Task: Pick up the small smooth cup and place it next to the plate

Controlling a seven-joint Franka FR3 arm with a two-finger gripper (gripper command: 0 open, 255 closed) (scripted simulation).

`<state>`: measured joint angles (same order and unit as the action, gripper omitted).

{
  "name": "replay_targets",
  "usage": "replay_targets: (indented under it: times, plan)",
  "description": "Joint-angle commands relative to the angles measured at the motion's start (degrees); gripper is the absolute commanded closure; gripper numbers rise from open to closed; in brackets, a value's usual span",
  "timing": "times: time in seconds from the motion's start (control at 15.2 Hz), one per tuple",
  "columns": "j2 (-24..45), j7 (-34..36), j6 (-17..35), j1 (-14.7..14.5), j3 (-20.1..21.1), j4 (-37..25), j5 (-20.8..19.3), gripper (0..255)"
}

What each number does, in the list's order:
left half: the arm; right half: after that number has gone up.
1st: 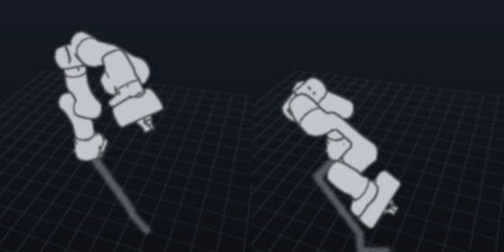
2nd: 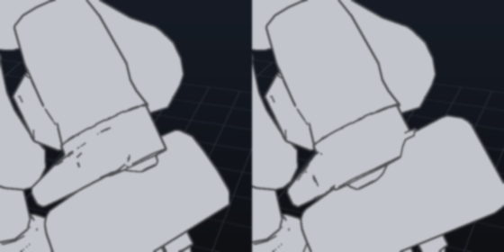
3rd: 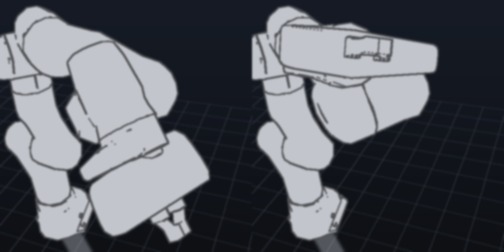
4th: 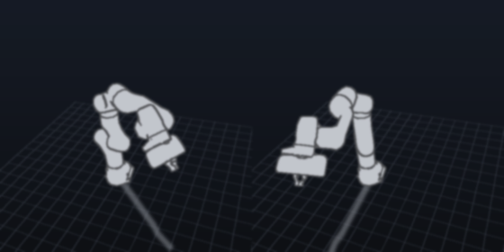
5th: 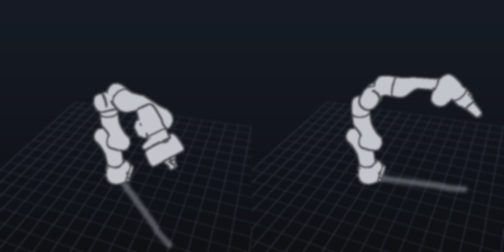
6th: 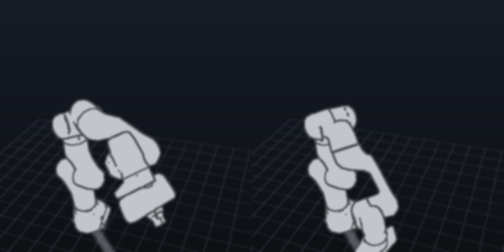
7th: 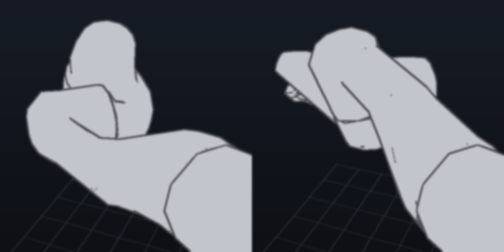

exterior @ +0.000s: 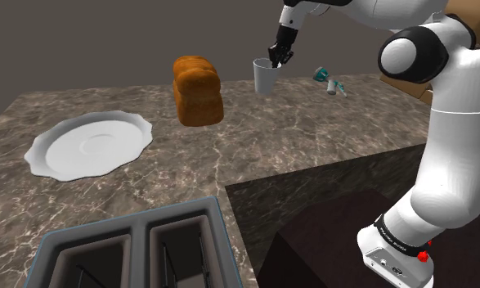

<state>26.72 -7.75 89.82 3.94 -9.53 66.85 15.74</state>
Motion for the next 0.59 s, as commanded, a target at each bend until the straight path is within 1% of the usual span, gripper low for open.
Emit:
replay_targets:
  times: [0.0,0.26,0.53]
  plan:
    - [0.6,0.4,-2.0,0.2,0.0,-2.6,0.1,255]
    - [2.0,1.1,-5.8,0.8,0.1,-7.9,0.3,255]
    - [4.2,2.0,-10.2,1.5,0.3,-14.6,0.7,255]
